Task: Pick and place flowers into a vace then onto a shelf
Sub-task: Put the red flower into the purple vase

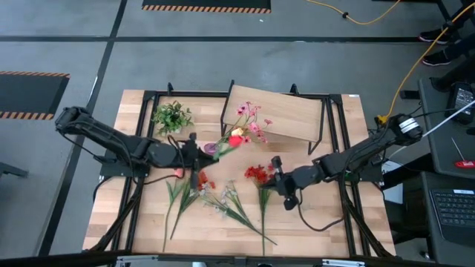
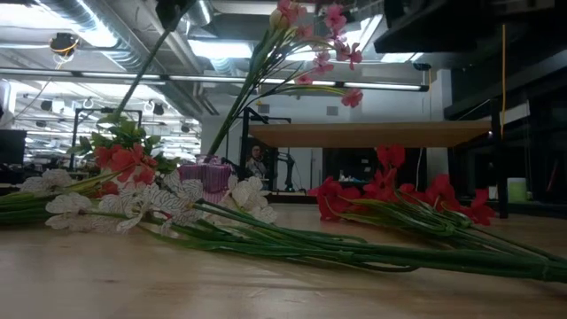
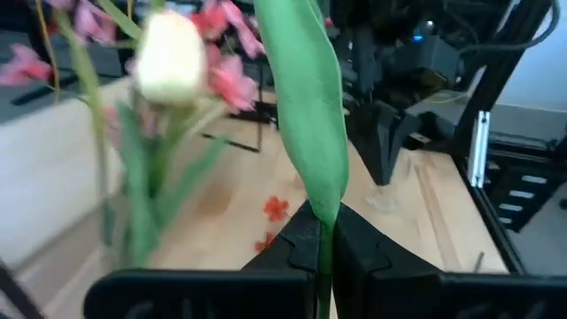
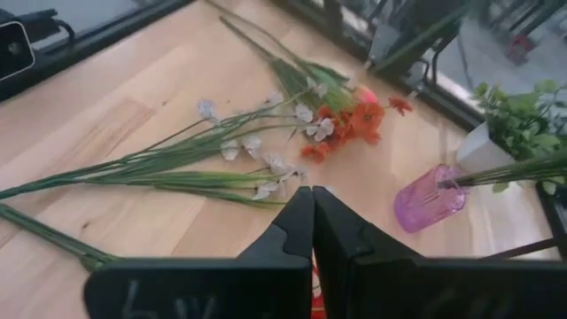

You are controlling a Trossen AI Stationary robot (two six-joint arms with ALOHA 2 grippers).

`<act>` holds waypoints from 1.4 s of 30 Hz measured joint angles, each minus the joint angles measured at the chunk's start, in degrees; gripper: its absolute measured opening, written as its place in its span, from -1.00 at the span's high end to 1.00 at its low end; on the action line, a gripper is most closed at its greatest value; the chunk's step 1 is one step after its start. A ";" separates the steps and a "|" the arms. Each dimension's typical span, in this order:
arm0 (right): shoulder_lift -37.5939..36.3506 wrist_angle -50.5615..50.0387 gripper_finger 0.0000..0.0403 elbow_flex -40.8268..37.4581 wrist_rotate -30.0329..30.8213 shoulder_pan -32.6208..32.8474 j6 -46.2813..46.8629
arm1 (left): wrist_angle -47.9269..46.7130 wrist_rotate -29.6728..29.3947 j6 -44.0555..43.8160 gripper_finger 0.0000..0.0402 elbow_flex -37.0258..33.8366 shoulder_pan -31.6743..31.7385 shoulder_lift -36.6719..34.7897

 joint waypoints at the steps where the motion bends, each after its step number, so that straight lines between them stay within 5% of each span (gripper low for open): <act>1: -0.32 1.80 0.98 -1.16 -0.17 -0.14 -0.18 | -0.10 -0.01 1.01 0.97 0.00 0.44 -0.78; 13: -1.51 5.79 0.99 -4.70 -6.24 -5.11 4.19 | 2.52 3.46 15.74 0.98 -0.22 8.30 -4.47; 20: -1.51 6.65 0.99 -4.70 -9.16 -6.79 5.84 | 5.08 11.65 16.49 0.98 -0.22 18.14 -4.39; 30: -1.45 7.00 0.99 -4.70 -9.27 -6.77 6.48 | 37.90 23.11 16.37 0.98 -15.58 29.06 -3.40; 42: -1.42 8.04 0.99 -4.70 -9.25 -7.81 5.37 | 41.80 24.25 11.29 0.98 -21.35 32.52 -3.36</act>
